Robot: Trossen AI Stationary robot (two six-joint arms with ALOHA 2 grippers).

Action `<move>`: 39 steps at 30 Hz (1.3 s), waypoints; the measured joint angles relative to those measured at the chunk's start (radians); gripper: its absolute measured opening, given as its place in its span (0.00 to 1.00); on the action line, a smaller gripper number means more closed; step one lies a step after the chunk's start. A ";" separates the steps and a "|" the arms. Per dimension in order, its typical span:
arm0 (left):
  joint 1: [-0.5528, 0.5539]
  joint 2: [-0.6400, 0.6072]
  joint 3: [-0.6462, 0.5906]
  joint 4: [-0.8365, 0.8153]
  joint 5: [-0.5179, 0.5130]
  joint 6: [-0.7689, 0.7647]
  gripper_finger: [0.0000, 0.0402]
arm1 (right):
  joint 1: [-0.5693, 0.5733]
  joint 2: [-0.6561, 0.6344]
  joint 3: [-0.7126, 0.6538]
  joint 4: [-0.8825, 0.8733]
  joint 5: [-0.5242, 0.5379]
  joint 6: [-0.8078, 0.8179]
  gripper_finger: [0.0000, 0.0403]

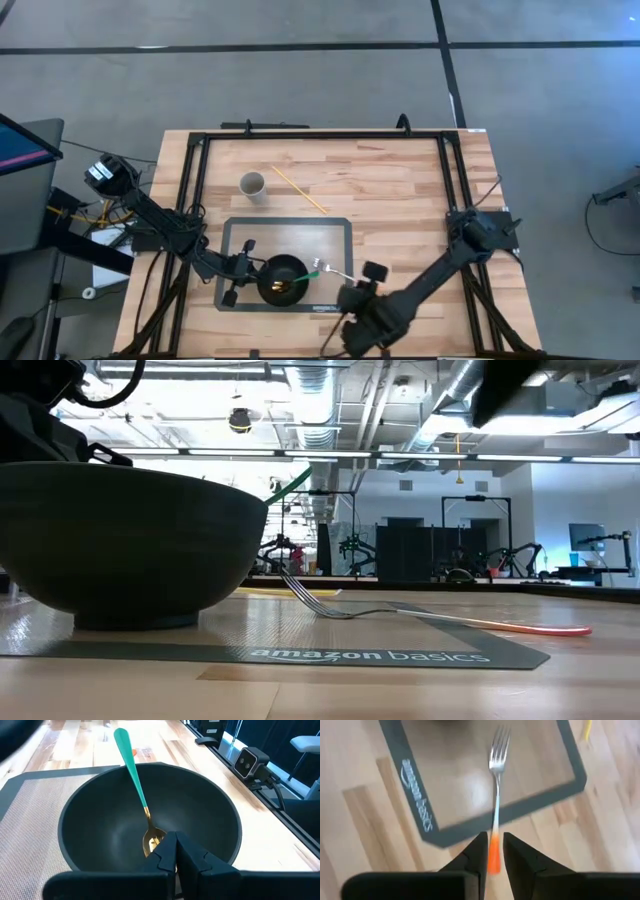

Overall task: Pick & Place Utensil
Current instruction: Put the orange fork into the black bowl on the mat

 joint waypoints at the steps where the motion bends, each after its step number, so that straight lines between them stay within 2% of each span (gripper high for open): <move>1: 0.000 0.000 0.000 0.005 -0.001 0.000 0.01 | 0.014 -0.013 -0.028 0.014 0.010 0.027 0.12; 8: 0.000 0.000 0.000 0.020 -0.002 0.000 0.01 | 0.104 -0.163 -0.220 0.199 0.239 0.033 0.07; 10: 0.000 0.000 0.000 0.021 -0.002 0.002 0.01 | 0.131 -0.218 -0.311 0.291 0.355 0.043 0.05; 12: 0.002 0.000 0.000 0.023 -0.004 0.006 0.01 | 0.148 -0.269 -0.436 0.408 0.394 0.060 0.02; 16: 0.002 0.000 0.000 0.027 -0.006 0.007 0.01 | 0.153 -0.362 -0.723 0.746 0.392 0.086 0.01; 20: 0.002 0.000 0.000 0.033 -0.006 0.007 0.01 | 0.101 -0.401 -0.988 1.173 0.321 -0.007 0.01; 23: 0.002 0.000 0.000 0.034 -0.020 0.007 0.01 | 0.052 -0.406 -1.112 1.446 0.246 -0.123 0.00; 25: 0.002 0.000 0.000 0.037 -0.036 0.007 0.01 | 0.023 -0.406 -1.152 1.568 0.217 -0.203 0.00; 28: 0.001 0.000 0.000 0.040 -0.040 0.007 0.01 | -0.014 -0.408 -1.159 1.659 0.199 -0.329 0.01; 33: 0.001 0.000 0.000 0.041 -0.040 -0.019 0.01 | -0.048 -0.408 -1.131 1.675 0.130 -0.480 0.02; 36: 0.001 0.000 0.000 0.041 -0.040 -0.019 0.01 | -0.069 -0.408 -1.127 1.670 0.121 -0.491 0.02; 39: 0.001 0.000 0.000 0.041 -0.042 -0.019 0.01 | -0.101 -0.408 -1.124 1.666 0.060 -0.490 0.03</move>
